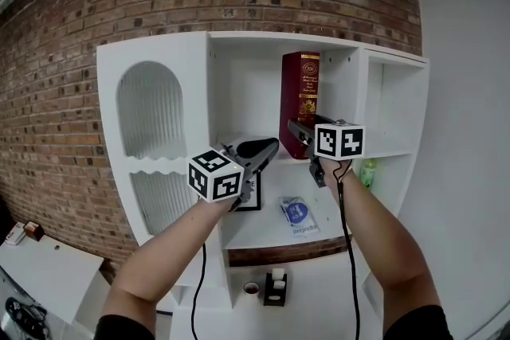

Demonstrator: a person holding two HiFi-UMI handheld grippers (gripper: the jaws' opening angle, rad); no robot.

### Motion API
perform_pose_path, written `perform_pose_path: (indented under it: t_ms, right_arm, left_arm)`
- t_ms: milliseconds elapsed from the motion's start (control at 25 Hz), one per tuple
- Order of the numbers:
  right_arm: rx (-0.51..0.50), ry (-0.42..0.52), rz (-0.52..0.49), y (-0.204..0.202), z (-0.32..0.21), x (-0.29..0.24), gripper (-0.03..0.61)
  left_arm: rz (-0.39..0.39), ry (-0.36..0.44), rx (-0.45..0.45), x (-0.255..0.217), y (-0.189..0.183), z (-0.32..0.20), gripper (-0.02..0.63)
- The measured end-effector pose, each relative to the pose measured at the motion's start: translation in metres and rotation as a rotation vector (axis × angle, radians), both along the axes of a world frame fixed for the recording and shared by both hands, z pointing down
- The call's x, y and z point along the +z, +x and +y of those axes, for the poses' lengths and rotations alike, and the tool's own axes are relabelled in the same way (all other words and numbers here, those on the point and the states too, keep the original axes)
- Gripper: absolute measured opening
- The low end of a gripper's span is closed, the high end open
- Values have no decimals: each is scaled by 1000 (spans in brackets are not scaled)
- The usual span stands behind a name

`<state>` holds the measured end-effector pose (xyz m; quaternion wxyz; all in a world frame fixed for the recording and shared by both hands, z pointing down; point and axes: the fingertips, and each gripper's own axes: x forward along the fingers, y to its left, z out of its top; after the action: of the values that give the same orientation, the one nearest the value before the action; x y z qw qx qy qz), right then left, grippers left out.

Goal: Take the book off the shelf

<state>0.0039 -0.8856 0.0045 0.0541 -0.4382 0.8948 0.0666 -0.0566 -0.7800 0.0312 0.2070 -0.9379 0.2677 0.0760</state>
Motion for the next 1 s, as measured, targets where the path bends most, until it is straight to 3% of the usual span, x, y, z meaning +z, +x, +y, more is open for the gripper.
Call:
perform_pose_path:
  t_ms: [520, 1000]
  right_arm:
    - [52, 1, -25, 8, 14, 1, 245]
    - [79, 95, -92, 34, 128, 6, 242]
  left_arm:
    - [-37, 6, 15, 9, -14, 38, 8]
    - [-55, -46, 113, 54, -12, 86, 8]
